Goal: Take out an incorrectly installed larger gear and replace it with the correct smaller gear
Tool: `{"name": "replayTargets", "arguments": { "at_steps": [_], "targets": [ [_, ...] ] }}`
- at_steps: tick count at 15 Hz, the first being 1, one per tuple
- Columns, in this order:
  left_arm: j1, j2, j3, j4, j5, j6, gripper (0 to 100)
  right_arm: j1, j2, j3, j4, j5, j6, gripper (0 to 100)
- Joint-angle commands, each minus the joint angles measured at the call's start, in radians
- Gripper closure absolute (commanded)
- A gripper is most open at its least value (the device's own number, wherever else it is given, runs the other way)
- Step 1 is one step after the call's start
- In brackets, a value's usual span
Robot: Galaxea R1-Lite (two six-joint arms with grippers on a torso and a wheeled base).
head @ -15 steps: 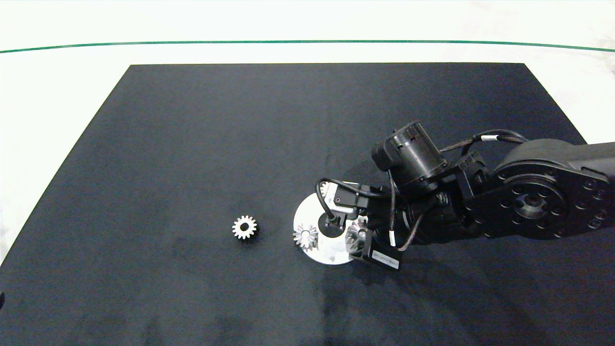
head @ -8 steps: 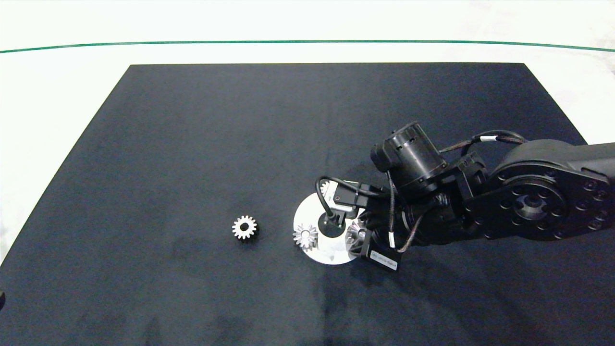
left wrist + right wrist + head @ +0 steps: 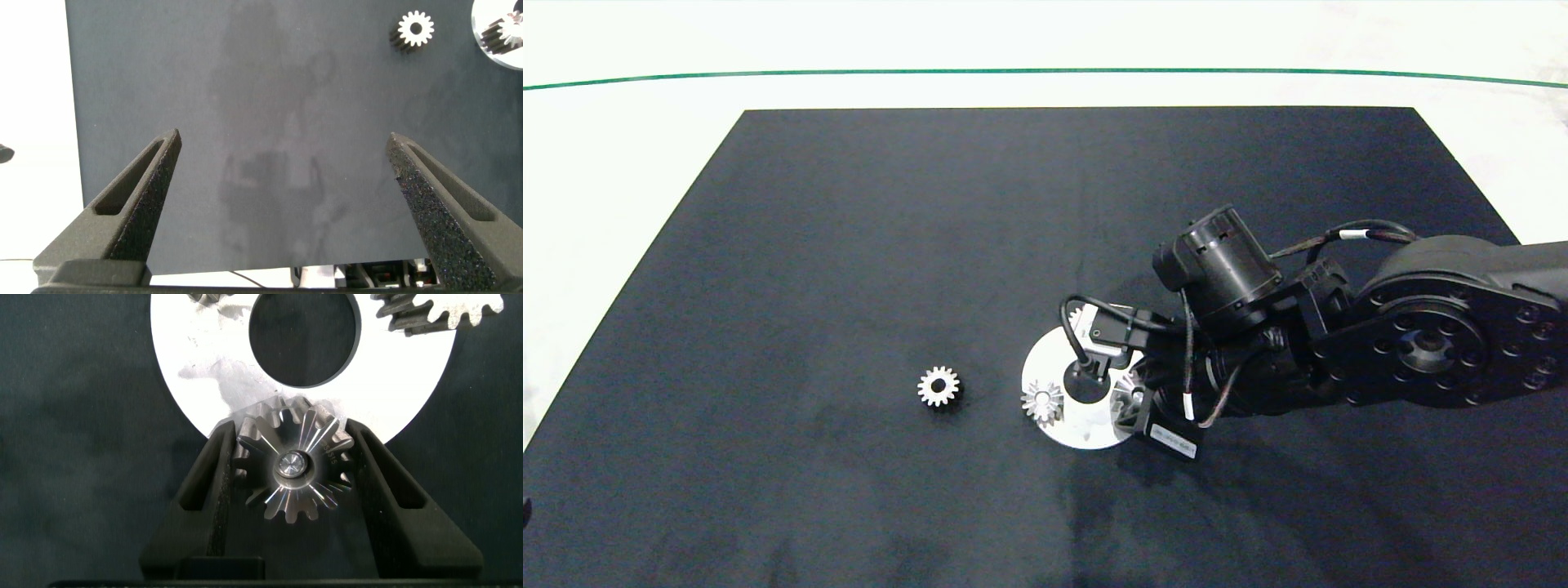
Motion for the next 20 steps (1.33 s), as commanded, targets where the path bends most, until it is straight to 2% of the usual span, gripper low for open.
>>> {"name": "replayTargets", "arguments": {
  "at_steps": [1, 4, 16, 18, 19, 20],
  "targets": [
    [0.000, -0.003, 0.002, 0.003, 0.001, 0.001, 0, 0.001, -0.002, 0.002, 0.003, 0.000, -0.003, 66],
    [0.000, -0.008, 0.002, 0.003, 0.001, 0.002, 0, 0.001, -0.007, 0.005, 0.009, 0.008, -0.003, 72],
    [0.011, -0.011, 0.002, 0.003, 0.004, -0.001, 0, 0.003, -0.094, -0.032, 0.021, 0.012, -0.002, 72],
    [0.011, -0.010, 0.002, 0.003, 0.007, -0.001, 0, 0.003, -0.124, -0.030, 0.043, 0.012, -0.002, 72],
    [0.011, -0.010, 0.002, 0.003, 0.007, -0.001, 0, 0.000, -0.139, -0.029, 0.055, 0.012, 0.000, 72],
    [0.012, -0.010, 0.004, 0.003, 0.007, -0.001, 0, -0.005, -0.160, -0.026, 0.067, 0.012, 0.018, 72]
  ]
}}
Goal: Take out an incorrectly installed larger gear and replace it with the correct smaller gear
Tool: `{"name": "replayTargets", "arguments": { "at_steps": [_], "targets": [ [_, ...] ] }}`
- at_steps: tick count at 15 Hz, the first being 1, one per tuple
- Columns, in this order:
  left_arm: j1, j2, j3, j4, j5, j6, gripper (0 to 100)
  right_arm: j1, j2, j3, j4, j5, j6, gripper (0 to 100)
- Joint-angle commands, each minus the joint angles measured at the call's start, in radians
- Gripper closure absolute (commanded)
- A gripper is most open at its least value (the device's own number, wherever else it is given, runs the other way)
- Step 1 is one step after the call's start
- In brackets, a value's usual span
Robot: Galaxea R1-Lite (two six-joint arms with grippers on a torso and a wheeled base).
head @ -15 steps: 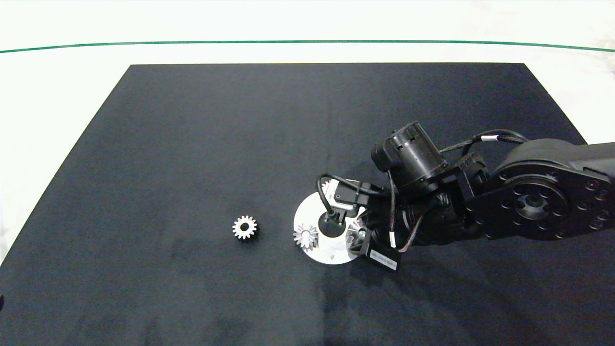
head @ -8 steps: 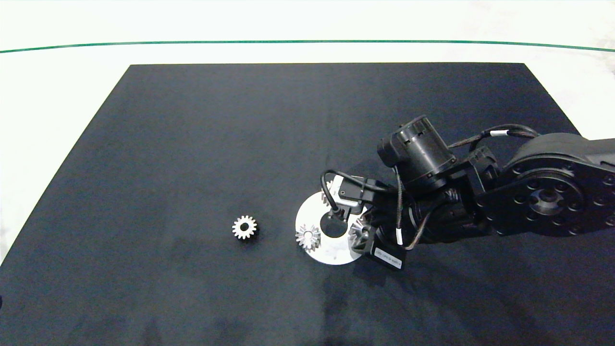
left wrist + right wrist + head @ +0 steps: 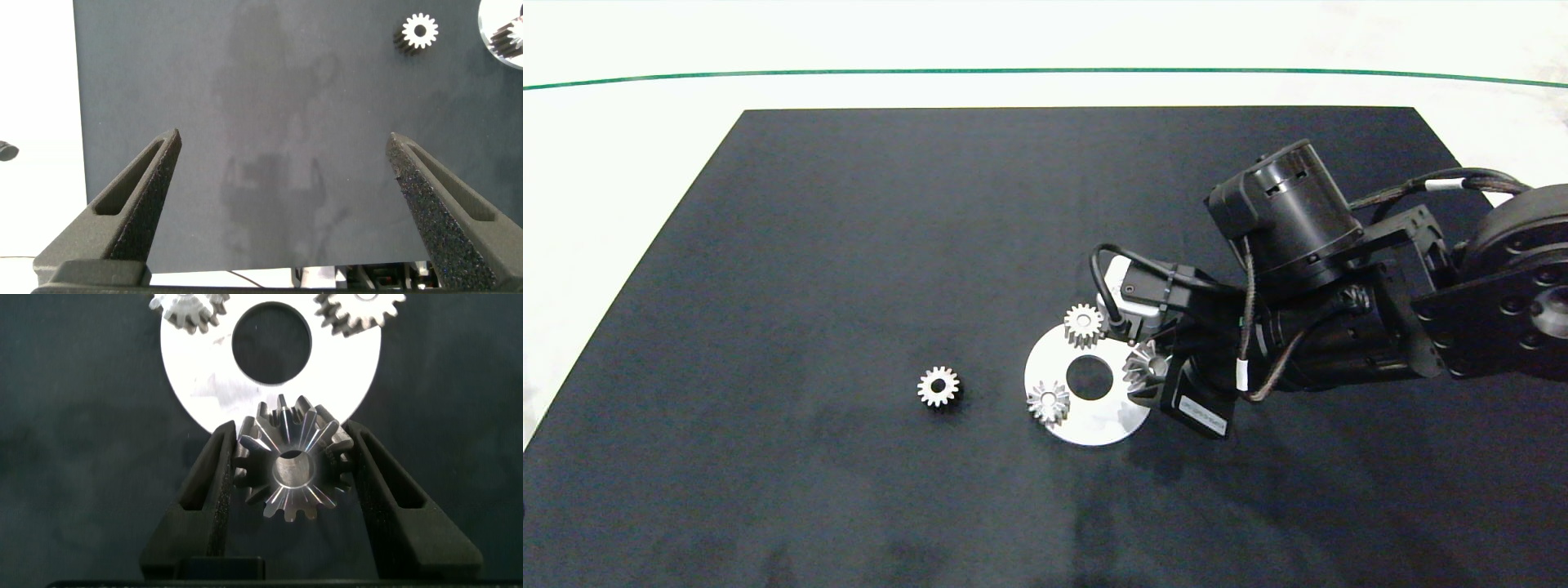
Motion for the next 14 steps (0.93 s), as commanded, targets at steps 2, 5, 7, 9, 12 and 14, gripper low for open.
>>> {"name": "replayTargets", "arguments": {
  "at_steps": [2, 5, 7, 9, 12, 14],
  "targets": [
    [0.002, 0.002, 0.009, 0.003, 0.002, 0.000, 0, -0.052, -0.082, 0.000, 0.050, -0.004, 0.050, 72],
    [0.002, 0.000, 0.022, 0.003, 0.002, 0.000, 0, -0.186, -0.127, 0.004, 0.113, -0.011, 0.050, 72],
    [0.003, -0.002, 0.022, 0.003, 0.002, 0.000, 0, -0.283, -0.145, 0.015, 0.138, -0.011, 0.051, 72],
    [0.005, -0.002, 0.022, 0.002, 0.004, 0.000, 0, -0.352, -0.168, 0.052, 0.136, -0.011, 0.082, 72],
    [0.019, -0.003, 0.031, 0.003, 0.004, 0.000, 0, -0.449, -0.173, 0.084, 0.131, 0.010, 0.110, 72],
    [0.019, -0.008, 0.037, 0.002, 0.005, 0.000, 0, -0.509, -0.166, 0.103, 0.104, 0.029, 0.116, 72]
  ]
}}
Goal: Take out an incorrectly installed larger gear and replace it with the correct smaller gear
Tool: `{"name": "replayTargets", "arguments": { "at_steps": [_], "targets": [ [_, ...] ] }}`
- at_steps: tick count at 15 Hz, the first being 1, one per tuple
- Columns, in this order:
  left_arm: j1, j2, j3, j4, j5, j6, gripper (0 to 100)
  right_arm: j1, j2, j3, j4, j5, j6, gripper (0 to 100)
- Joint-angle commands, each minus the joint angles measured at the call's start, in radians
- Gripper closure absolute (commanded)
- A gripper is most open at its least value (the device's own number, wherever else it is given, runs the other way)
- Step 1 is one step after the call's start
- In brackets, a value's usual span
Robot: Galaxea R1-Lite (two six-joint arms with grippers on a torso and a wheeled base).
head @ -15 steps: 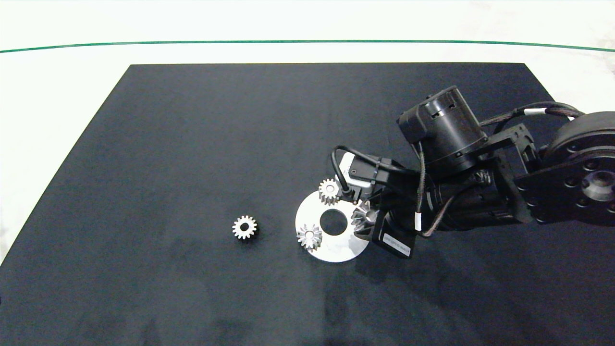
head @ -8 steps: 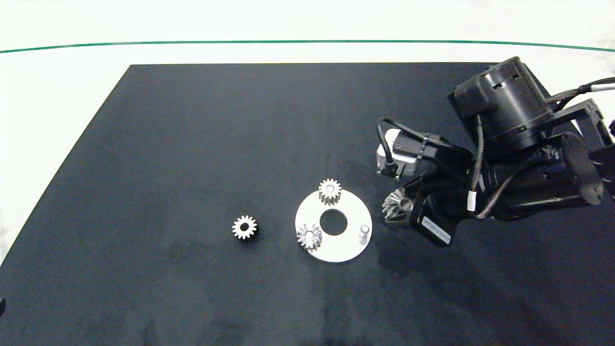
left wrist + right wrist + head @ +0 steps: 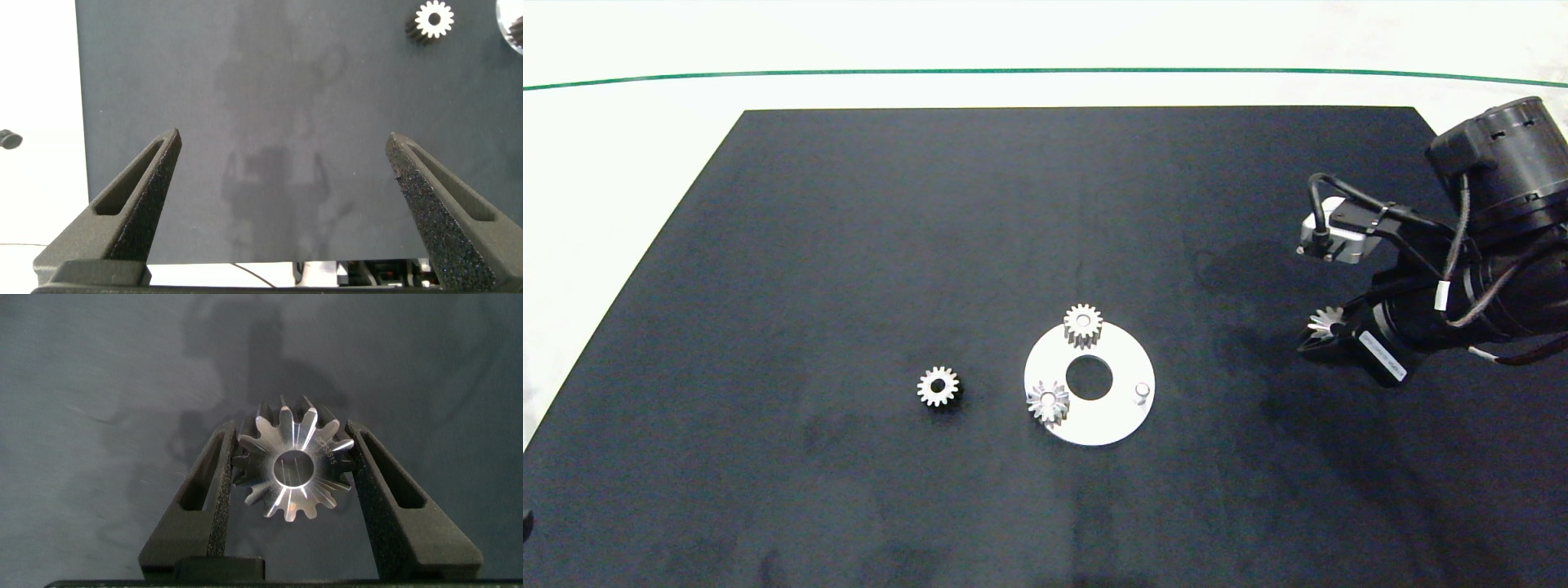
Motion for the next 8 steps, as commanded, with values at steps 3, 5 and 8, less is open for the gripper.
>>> {"name": "replayTargets", "arguments": {
  "at_steps": [3, 5, 8],
  "targets": [
    [0.002, -0.007, 0.009, 0.003, 0.007, 0.002, 0, -0.136, 0.003, 0.118, -0.217, 0.011, 0.024, 72],
    [0.002, -0.009, 0.011, 0.004, 0.007, 0.002, 0, -0.168, 0.007, 0.178, -0.295, 0.011, 0.026, 72],
    [0.002, -0.010, 0.028, 0.003, 0.007, 0.002, 0, -0.216, 0.021, 0.189, -0.297, 0.043, 0.028, 72]
  ]
}}
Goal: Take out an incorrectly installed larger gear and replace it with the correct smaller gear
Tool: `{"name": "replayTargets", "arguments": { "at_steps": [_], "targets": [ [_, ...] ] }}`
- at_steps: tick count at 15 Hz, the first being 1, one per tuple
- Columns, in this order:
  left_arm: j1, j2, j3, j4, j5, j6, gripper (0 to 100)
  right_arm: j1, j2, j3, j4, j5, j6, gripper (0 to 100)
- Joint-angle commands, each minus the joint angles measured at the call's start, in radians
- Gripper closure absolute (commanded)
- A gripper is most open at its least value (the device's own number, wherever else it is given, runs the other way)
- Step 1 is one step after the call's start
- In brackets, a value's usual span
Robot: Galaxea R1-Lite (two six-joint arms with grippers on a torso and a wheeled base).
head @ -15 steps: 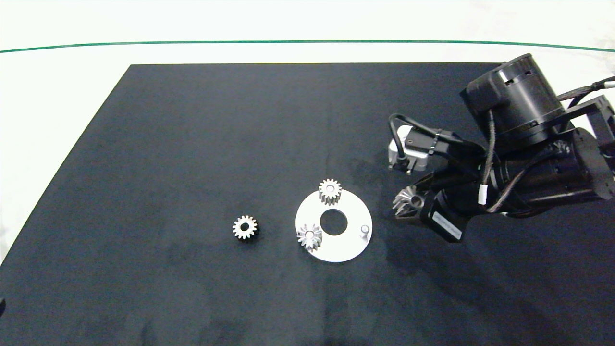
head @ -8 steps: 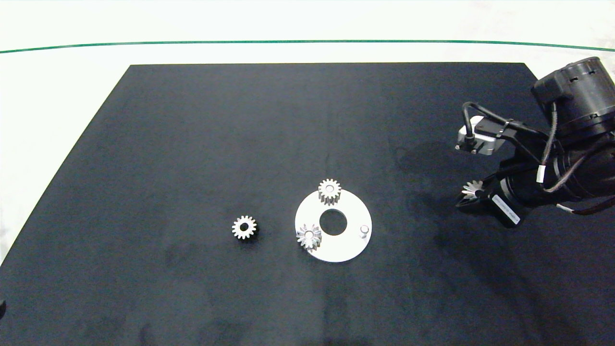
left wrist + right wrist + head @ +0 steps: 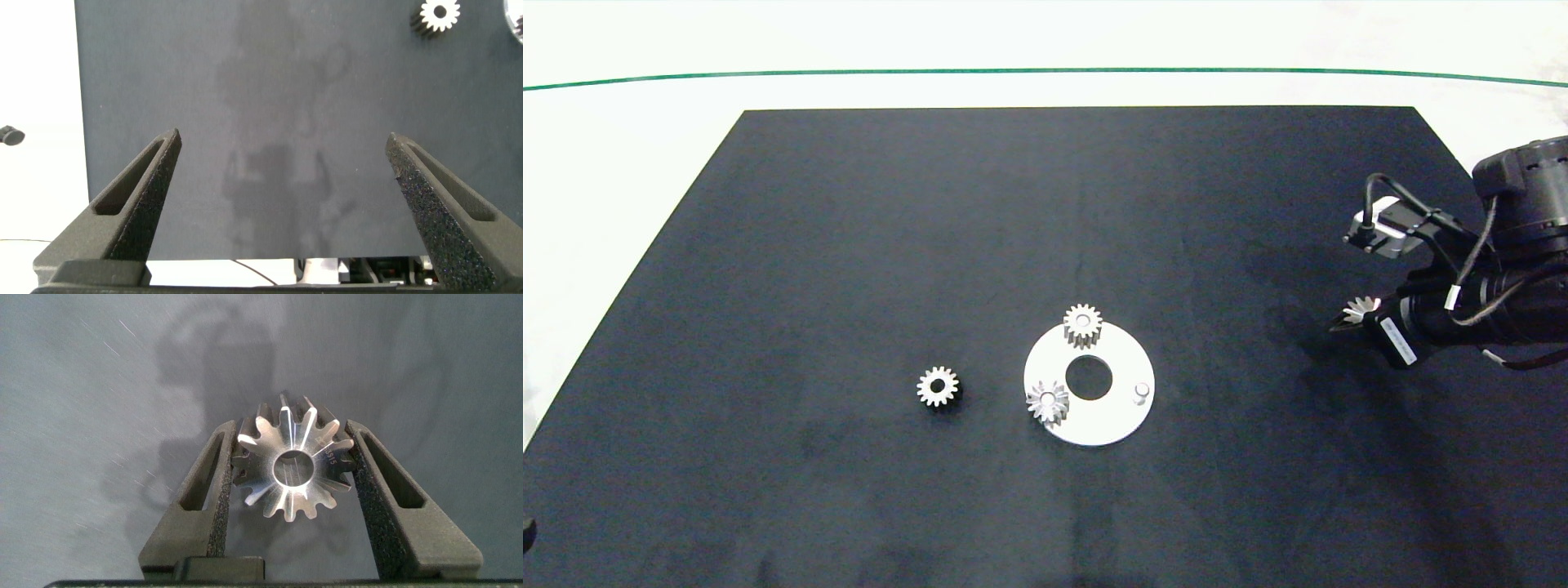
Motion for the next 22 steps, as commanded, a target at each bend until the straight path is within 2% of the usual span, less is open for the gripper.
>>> {"name": "replayTargets", "arguments": {
  "at_steps": [1, 3, 7, 8, 11, 16, 17, 18, 19, 20, 21, 22],
  "targets": [
    [0.000, -0.001, 0.010, 0.003, 0.001, 0.000, 0, -0.049, 0.023, 0.012, -0.001, 0.022, 0.005, 72],
    [0.000, -0.001, 0.010, 0.003, 0.001, 0.000, 0, -0.067, 0.027, 0.012, -0.001, 0.040, 0.031, 72],
    [0.000, -0.004, 0.016, 0.003, 0.001, 0.002, 0, -0.106, 0.029, 0.020, 0.001, 0.066, 0.033, 72],
    [0.000, -0.004, 0.016, 0.003, 0.001, 0.002, 0, -0.110, 0.029, 0.022, 0.001, 0.074, 0.031, 0],
    [0.000, -0.005, 0.016, 0.003, 0.001, 0.002, 0, -0.123, 0.027, 0.023, 0.002, 0.078, 0.031, 0],
    [-0.005, -0.008, 0.016, 0.003, 0.001, 0.008, 0, -0.138, -0.008, 0.023, 0.005, 0.111, 0.031, 0],
    [-0.008, -0.005, 0.014, 0.002, 0.001, 0.014, 0, -0.139, -0.045, 0.023, 0.005, 0.126, 0.031, 0],
    [-0.011, -0.001, 0.014, 0.003, -0.001, 0.038, 0, -0.144, -0.074, 0.023, 0.013, 0.149, 0.031, 0],
    [-0.011, 0.007, 0.016, 0.002, -0.007, 0.078, 0, -0.150, -0.117, 0.023, 0.025, 0.175, 0.031, 0],
    [-0.011, 0.010, 0.016, 0.002, -0.010, 0.094, 0, -0.150, -0.135, 0.023, 0.034, 0.184, 0.031, 0],
    [-0.017, 0.027, 0.017, 0.002, -0.016, 0.140, 0, -0.149, -0.197, 0.022, 0.083, 0.206, 0.031, 0],
    [-0.023, 0.045, 0.017, -0.001, -0.016, 0.152, 0, -0.144, -0.231, 0.022, 0.114, 0.216, 0.031, 0]
  ]
}}
